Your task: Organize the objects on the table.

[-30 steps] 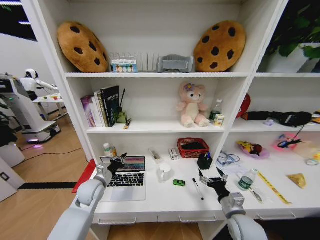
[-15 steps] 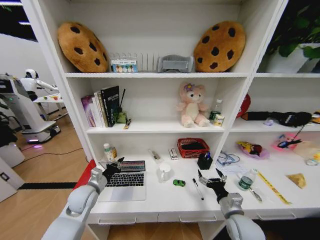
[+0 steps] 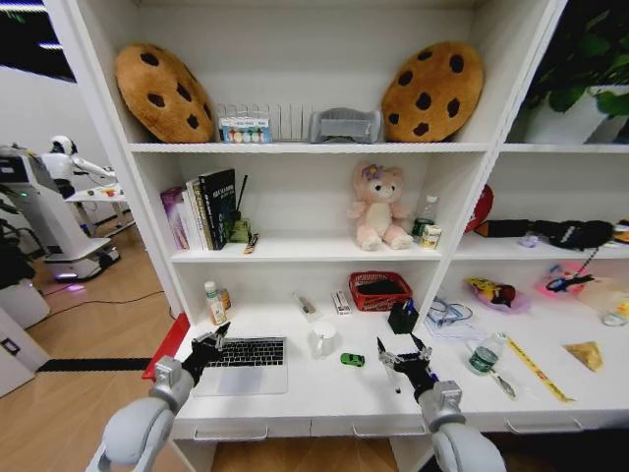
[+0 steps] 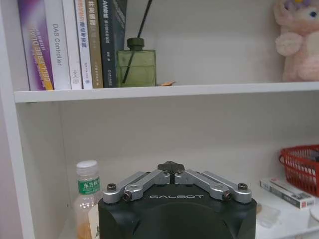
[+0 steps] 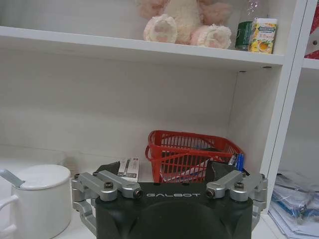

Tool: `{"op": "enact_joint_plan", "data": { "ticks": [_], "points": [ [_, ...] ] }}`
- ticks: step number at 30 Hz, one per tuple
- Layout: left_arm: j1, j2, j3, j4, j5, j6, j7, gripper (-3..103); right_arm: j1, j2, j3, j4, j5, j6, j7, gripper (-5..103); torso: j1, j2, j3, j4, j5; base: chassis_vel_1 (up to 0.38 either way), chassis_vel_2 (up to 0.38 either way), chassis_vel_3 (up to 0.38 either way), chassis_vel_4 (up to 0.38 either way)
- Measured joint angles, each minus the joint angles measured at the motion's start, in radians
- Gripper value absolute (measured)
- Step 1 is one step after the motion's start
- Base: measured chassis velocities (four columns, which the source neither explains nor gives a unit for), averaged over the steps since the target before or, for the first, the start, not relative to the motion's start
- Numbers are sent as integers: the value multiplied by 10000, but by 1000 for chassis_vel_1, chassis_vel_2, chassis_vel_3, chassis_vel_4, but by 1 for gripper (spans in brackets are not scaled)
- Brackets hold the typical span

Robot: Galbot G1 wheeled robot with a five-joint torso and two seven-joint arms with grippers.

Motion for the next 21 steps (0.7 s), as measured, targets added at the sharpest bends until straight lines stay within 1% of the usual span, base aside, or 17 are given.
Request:
{"op": "enact_joint_plan", "data": {
  "ticks": [1, 3, 4, 6, 7, 9, 15, 16, 18, 19, 20, 21],
  "points": [
    [-271, -14, 86, 120, -154, 226, -127, 0, -18, -75, 102, -4, 71, 16, 0, 100, 0, 0, 0, -1, 0, 0, 0, 0, 0],
    [-355, -5, 156, 198, -134, 301, -129, 0, -32, -105, 143, -15, 94, 29, 0, 100, 1, 0, 0, -1, 0, 0, 0, 0, 0],
    [-416, 36, 284, 341, 27, 361, -67, 0, -59, -140, 199, -34, 142, 54, 0, 100, 1, 0, 0, -1, 0, 0, 0, 0, 0],
    [-415, 116, 540, 594, 350, 326, 110, 0, -91, -156, 254, -61, 204, 96, 1, 100, 2, 0, 0, 1, 0, 0, 0, 0, 0],
    [-415, 116, 540, 594, 350, 326, 110, 0, -91, -156, 254, -61, 204, 96, 1, 100, 2, 0, 0, 1, 0, 0, 0, 0, 0],
    [-438, 135, 797, 865, 526, 149, 144, 0, -93, -137, 269, -106, 211, 143, 4, 100, 1, -1, 0, 3, 0, 0, 0, 0, 0],
    [-607, 29, 986, 1075, 671, 105, 138, 0, -99, -57, 269, -120, 203, 177, 9, 100, 1, 0, 0, 1, -1, 0, 0, 0, 0],
    [-668, -27, 1028, 1110, 721, 165, 140, 0, -114, -22, 265, -121, 185, 178, 17, 100, 2, 0, 0, 1, -1, 0, 0, 0, 0],
    [-629, -17, 1006, 1087, 840, 385, 300, 0, -150, -17, 265, -125, 127, 184, 19, 100, 2, 0, 0, -1, -2, 0, 0, 0, 0],
    [-629, -17, 1006, 1087, 840, 385, 300, 0, -150, -17, 265, -125, 127, 184, 19, 100, 2, 0, 0, -1, -2, 0, 0, 0, 0],
    [-279, 90, 803, 1041, 1143, 361, 596, 0, -141, -23, 250, -190, 87, 186, 22, 100, 2, -1, 0, 1, 0, 0, 0, 0, 0],
    [-279, 90, 803, 1041, 1143, 361, 596, 0, -141, -23, 250, -190, 87, 186, 22, 100, 2, -1, 0, 1, 0, 0, 0, 0, 0]
  ]
}}
